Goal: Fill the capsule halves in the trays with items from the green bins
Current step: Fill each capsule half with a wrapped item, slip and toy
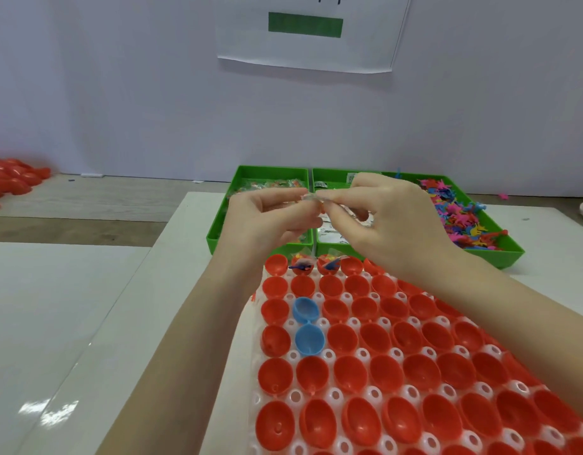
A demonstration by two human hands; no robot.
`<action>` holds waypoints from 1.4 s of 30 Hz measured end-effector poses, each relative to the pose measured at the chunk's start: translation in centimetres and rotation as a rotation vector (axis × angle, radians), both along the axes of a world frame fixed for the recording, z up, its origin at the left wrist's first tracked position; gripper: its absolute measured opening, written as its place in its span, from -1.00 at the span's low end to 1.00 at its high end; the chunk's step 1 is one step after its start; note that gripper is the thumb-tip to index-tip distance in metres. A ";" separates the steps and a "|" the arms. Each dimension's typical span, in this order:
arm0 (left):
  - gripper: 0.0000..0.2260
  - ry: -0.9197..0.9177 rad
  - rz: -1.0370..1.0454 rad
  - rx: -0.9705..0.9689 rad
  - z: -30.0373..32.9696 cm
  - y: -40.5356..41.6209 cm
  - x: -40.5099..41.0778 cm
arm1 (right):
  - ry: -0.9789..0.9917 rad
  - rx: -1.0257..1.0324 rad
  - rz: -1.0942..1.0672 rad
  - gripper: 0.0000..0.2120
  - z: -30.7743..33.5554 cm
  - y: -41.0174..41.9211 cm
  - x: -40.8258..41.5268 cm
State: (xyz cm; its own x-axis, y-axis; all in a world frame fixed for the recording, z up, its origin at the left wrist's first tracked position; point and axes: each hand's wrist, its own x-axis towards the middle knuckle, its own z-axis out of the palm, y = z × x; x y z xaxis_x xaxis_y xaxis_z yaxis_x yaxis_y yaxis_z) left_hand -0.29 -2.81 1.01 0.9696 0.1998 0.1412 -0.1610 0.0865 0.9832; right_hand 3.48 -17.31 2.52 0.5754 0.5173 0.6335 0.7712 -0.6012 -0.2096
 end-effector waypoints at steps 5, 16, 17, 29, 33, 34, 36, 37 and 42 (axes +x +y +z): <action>-0.93 -0.019 -0.074 -0.106 0.6 0.2 0.0 | -0.140 -0.220 -0.013 -0.63 0.7 0.4 -1.3; -0.83 -0.050 0.088 0.128 0.6 -0.4 -0.2 | 0.744 0.476 0.225 -0.59 1.3 -1.1 -0.1; -0.80 -0.060 0.101 0.184 0.6 -0.6 -0.1 | 0.805 0.582 0.247 -0.62 1.5 -1.2 0.0; -0.80 -0.095 -0.065 0.160 0.7 -2.8 -0.5 | 0.952 0.688 0.287 -0.77 1.7 -1.8 -0.8; -0.81 -0.106 -0.125 0.120 0.8 -2.6 -0.6 | 0.841 0.646 0.318 -0.77 1.3 -1.9 -1.1; -0.79 -0.114 -0.148 0.114 0.8 -2.4 -0.7 | 0.816 0.635 0.320 -0.77 1.2 -1.9 -1.2; -0.78 -0.121 -0.197 0.085 0.9 -2.2 -0.7 | 0.787 0.626 0.320 -0.78 1.1 -2.0 -1.1; -0.79 -0.123 -0.214 0.070 0.9 -2.2 -0.7 | 0.780 0.625 0.318 -0.78 1.1 -2.1 -1.1; -0.81 -0.169 -0.157 0.137 0.7 -2.6 -0.6 | 0.712 0.596 0.234 -0.82 0.9 -2.1 -0.8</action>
